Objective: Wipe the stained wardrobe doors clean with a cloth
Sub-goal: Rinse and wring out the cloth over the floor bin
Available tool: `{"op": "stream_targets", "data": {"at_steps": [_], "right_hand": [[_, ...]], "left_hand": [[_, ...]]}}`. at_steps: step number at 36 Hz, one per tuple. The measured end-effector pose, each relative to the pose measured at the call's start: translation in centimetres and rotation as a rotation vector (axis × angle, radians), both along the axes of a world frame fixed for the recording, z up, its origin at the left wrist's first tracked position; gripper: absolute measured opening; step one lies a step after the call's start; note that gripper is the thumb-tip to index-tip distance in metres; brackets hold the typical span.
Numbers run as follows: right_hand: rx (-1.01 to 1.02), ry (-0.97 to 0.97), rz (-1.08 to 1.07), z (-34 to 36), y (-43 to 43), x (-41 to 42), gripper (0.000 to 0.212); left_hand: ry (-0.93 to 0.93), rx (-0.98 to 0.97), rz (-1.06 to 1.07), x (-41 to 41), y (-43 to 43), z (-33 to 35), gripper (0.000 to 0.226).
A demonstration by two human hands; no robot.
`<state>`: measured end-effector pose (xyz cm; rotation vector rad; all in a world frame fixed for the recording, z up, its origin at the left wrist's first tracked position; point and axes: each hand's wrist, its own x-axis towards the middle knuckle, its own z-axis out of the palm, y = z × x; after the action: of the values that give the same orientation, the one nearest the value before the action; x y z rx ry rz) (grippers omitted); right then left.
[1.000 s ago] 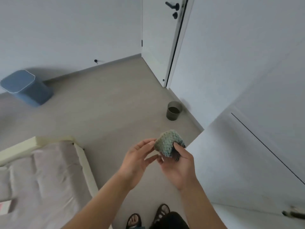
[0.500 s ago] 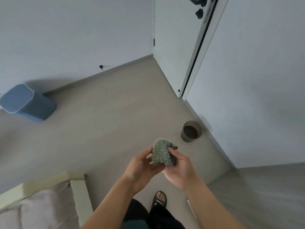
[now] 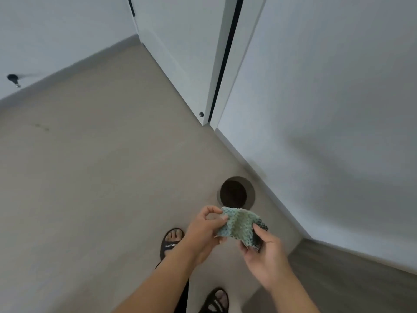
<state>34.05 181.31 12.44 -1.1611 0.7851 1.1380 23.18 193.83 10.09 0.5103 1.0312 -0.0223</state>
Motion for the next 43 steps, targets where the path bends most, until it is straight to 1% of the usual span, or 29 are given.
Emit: {"op": "stream_targets", "data": {"at_steps": [1,3,5,6,7,9,10,11,13,14,15,16,18,19,21,23,24,25,27,29,30,32,34,36,39,40,43], "right_hand": [[-0.014,-0.014,-0.023,-1.1,0.5,1.0,0.030],[-0.059,-0.045,-0.017,-6.7,2.5,4.2,0.021],[-0.135,-0.105,0.121,-12.6,3.3,6.4,0.017],[-0.196,-0.173,0.190,-15.3,3.7,7.4,0.016],[-0.213,-0.249,0.251,-18.6,3.9,8.5,0.015],[-0.311,-0.376,0.347,-25.0,3.8,9.9,0.013],[-0.367,-0.441,0.370,-25.6,4.8,10.7,0.011],[-0.451,-0.481,0.385,-31.9,2.5,11.4,0.010],[-0.479,-0.571,0.414,-33.6,3.4,12.6,0.010],[-0.508,-0.612,0.443,-35.6,3.0,12.8,0.014],[-0.532,-0.669,0.501,-37.6,2.6,13.1,0.019],[-0.576,-0.740,0.598,-39.7,2.3,13.2,0.021],[-0.647,-0.841,0.799,-43.7,1.9,13.2,0.018],[-0.685,-0.890,0.902,-45.1,2.1,13.0,0.018],[-0.696,-0.965,1.014,-47.0,2.9,12.7,0.021],[-0.693,-0.982,1.085,-48.4,4.5,12.3,0.023],[-0.701,-0.987,1.102,-49.2,5.2,12.1,0.024],[-0.718,-0.996,1.120,-50.1,5.6,12.0,0.024],[-0.747,-1.042,1.187,-51.4,6.1,11.9,0.021],[-0.749,-1.097,1.293,-52.9,6.3,11.9,0.010],[-0.743,-1.093,1.357,-53.6,6.3,12.0,0.007],[-0.706,-1.022,1.482,-54.9,6.4,12.3,0.010],[-0.672,-0.902,1.563,-55.9,6.4,12.8,0.012],[-0.686,-0.888,1.517,-56.4,6.2,13.0,0.014],[-0.790,-1.017,1.311,-56.6,6.0,13.2,0.013],[-0.785,-1.007,1.296,-56.7,6.1,13.4,0.013],[-0.665,-0.873,1.493,-56.2,6.6,13.9,0.013]], "left_hand": [[0.032,0.020,-0.003,1.0,0.5,-1.0,0.018],[0.071,0.074,0.011,4.4,2.0,-6.7,0.017],[0.156,0.128,0.018,7.2,2.7,-12.1,0.015],[0.198,0.157,0.026,8.3,2.9,-14.3,0.013],[0.208,0.184,0.013,9.1,2.8,-17.3,0.011],[0.244,0.216,0.003,10.4,2.2,-22.9,0.014],[0.275,0.235,-0.008,10.8,3.0,-23.4,0.016],[0.304,0.221,-0.026,11.7,0.5,-29.3,0.017],[0.353,0.230,-0.004,11.5,1.5,-30.9,0.016],[0.386,0.247,0.003,11.5,1.0,-32.5,0.016],[0.402,0.281,0.005,11.4,0.7,-33.7,0.016],[0.455,0.369,-0.014,11.5,0.3,-35.7,0.015],[0.571,0.551,-0.046,11.3,-0.3,-39.3,0.005],[0.603,0.610,-0.055,11.3,-0.4,-40.3,0.003],[0.598,0.686,-0.080,11.8,-0.7,-41.7,0.023],[0.537,0.671,-0.111,12.6,-0.6,-43.0,0.039],[0.495,0.641,-0.127,13.2,-0.5,-43.7,0.041],[0.456,0.613,-0.137,13.9,-0.6,-44.2,0.038],[0.402,0.619,-0.138,15.2,-0.6,-44.7,0.033],[0.390,0.651,-0.150,16.4,-0.5,-44.9,0.041],[0.394,0.674,-0.160,16.8,-0.5,-45.0,0.045],[0.384,0.739,-0.161,17.0,-0.6,-45.5,0.045],[0.363,0.778,-0.126,16.8,-0.9,-46.0,0.044],[0.355,0.803,-0.100,16.5,-1.1,-46.4,0.044],[0.358,0.853,-0.077,16.6,-1.3,-46.9,0.042],[0.363,0.858,-0.072,16.8,-1.3,-46.9,0.041],[0.376,0.821,-0.087,16.7,-1.3,-46.9,0.038]]}}
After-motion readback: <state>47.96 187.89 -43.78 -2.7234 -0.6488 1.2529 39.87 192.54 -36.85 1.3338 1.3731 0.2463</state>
